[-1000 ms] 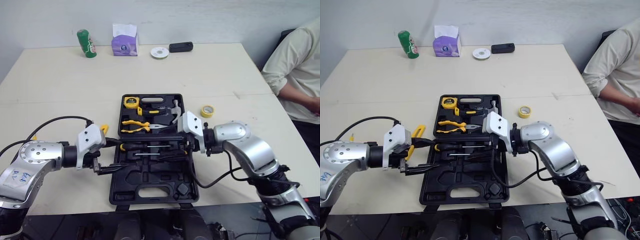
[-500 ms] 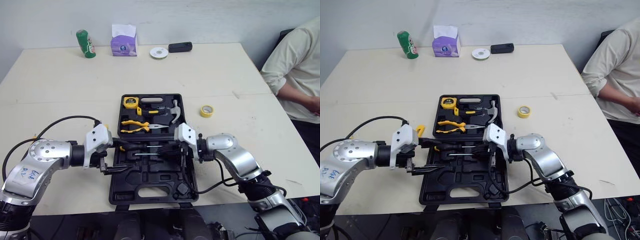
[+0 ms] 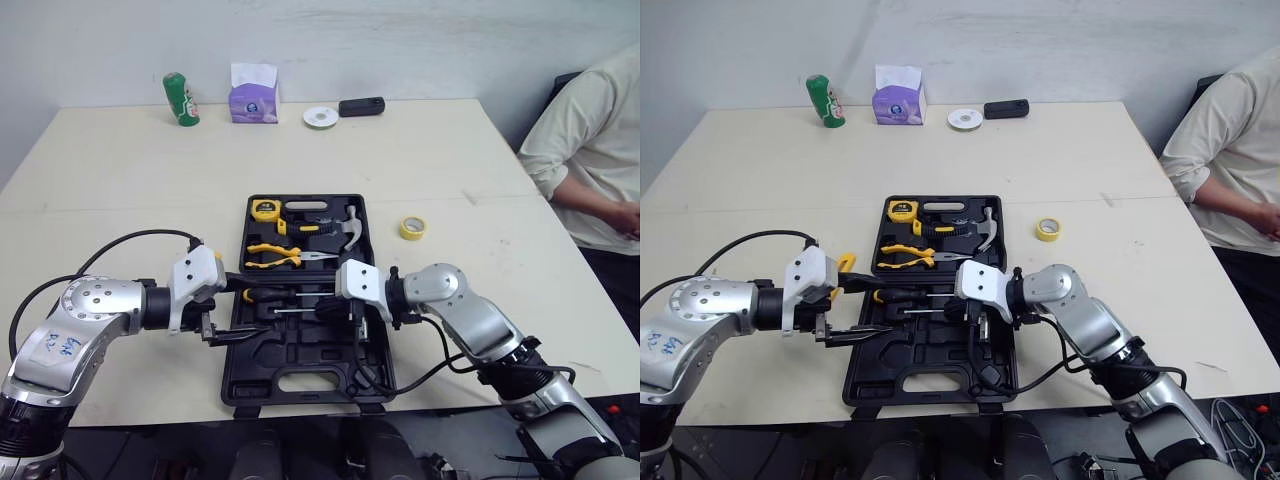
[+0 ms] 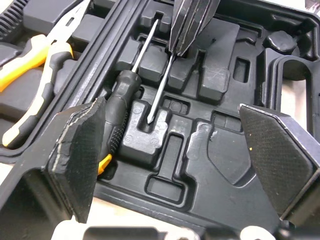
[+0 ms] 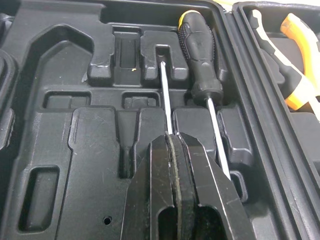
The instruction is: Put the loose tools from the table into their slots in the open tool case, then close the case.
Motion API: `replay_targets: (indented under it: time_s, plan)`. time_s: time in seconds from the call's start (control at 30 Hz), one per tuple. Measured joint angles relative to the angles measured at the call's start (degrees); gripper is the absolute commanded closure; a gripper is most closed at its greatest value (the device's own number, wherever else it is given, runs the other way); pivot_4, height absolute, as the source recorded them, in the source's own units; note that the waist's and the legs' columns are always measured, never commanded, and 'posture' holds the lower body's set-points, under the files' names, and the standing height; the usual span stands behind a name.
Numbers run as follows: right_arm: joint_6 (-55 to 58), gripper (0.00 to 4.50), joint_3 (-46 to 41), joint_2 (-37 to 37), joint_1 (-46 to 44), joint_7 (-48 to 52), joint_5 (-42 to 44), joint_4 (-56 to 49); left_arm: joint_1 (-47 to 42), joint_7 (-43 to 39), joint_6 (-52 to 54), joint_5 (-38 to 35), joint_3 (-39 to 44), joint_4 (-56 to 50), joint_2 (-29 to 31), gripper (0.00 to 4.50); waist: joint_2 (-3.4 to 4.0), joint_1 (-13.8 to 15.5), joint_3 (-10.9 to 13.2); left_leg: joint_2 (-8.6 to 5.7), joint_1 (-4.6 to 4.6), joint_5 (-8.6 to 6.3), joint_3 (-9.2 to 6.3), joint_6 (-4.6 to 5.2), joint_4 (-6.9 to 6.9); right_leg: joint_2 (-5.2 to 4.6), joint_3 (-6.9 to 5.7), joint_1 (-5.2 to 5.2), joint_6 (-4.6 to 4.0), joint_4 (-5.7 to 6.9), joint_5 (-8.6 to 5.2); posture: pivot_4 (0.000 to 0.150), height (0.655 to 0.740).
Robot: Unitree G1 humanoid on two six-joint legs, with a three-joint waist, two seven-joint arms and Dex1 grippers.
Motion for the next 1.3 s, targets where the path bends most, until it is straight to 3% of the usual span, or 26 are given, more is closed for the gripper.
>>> replay_targets:
  time_s: [0.3, 0.43, 0.57, 0.77, 0.8, 0.93, 1.1, 1.3]
  plan:
    - [10.37, 4.46, -8.70, 4.15, 3.48, -3.85, 8.35, -1.54, 0.01, 1.39, 0.44, -1.00, 0.19, 0.64, -3.35, 0.00, 0.19, 0.02, 0.13, -0.01, -0.24, 0.07, 0.00, -0.02, 0.03, -0.03, 0.00, -0.20, 0.01, 0.03, 0.01, 0.150, 0.7252]
    - [13.55, 4.46, -14.31, -0.20, 4.26, -2.60, 12.67, -5.75, 1.08, 4.12, 2.98, -3.87, 3.11, 0.63, -5.84, 0.00, 0.22, 0.06, 0.16, -0.02, -0.98, 0.42, -0.01, 0.12, 0.05, 0.00, -0.05, -1.02, 0.03, 0.10, 0.04, 0.150, 0.7252]
    - [15.61, 3.07, -21.40, -4.25, 6.00, -1.56, 18.17, -10.41, 3.64, 7.56, 4.09, -6.65, 9.45, -0.21, -7.81, 0.00, 0.28, -0.28, 0.20, 0.02, -0.99, 0.41, 0.03, 0.12, -0.01, 0.07, -0.07, -1.02, 0.02, -0.01, 0.03, 0.150, 0.7252]
    - [15.36, 0.23, -34.38, -16.18, 11.88, 0.39, 19.94, -5.65, 21.34, 11.48, 6.51, -9.66, 26.19, -0.37, -10.15, 0.00, 0.16, -0.16, 0.30, 0.01, -0.99, 0.20, 0.07, 0.34, 0.00, 0.05, -0.06, -0.99, 0.05, -0.21, 0.04, 0.150, 0.7252]
    - [14.39, 0.05, -35.71, -17.34, 12.27, 0.85, 19.96, -4.08, 24.61, 11.38, 6.26, -9.95, 29.20, -0.51, -10.46, 0.00, 0.14, -0.10, 0.32, 0.01, -0.97, 0.12, 0.06, 0.46, 0.00, 0.05, -0.06, -0.98, 0.05, -0.21, 0.04, 0.150, 0.7252]
    - [9.90, 0.05, -41.26, -22.50, 13.69, 1.25, 18.49, 6.62, 36.08, 11.43, 4.86, -9.93, 42.31, 0.95, -12.01, 0.00, 0.12, 0.01, 0.42, 0.00, -0.98, -0.04, 0.06, 0.44, 0.01, 0.04, -0.06, -0.99, 0.03, -0.27, 0.03, 0.150, 0.7252]
    - [3.35, 0.05, -45.02, -28.42, 15.99, 2.52, 15.76, 18.00, 43.83, 11.40, -0.46, -8.07, 54.85, 10.82, -12.30, 0.00, 0.16, 0.04, 0.46, 0.01, -0.99, -0.16, 0.03, 0.31, 0.00, 0.05, -0.10, -0.99, -0.03, -0.36, -0.02, 0.150, 0.7252]
    - [-4.13, 0.05, -46.60, -32.94, 14.29, 3.52, 12.97, 31.75, 45.37, 12.07, -4.89, -6.40, 60.00, 21.68, -10.92, 0.00, 0.20, -0.19, 0.49, 0.05, -0.99, -0.23, 0.06, 0.32, 0.01, 0.06, -0.09, -1.01, -0.03, -0.45, -0.03, 0.150, 0.7252]
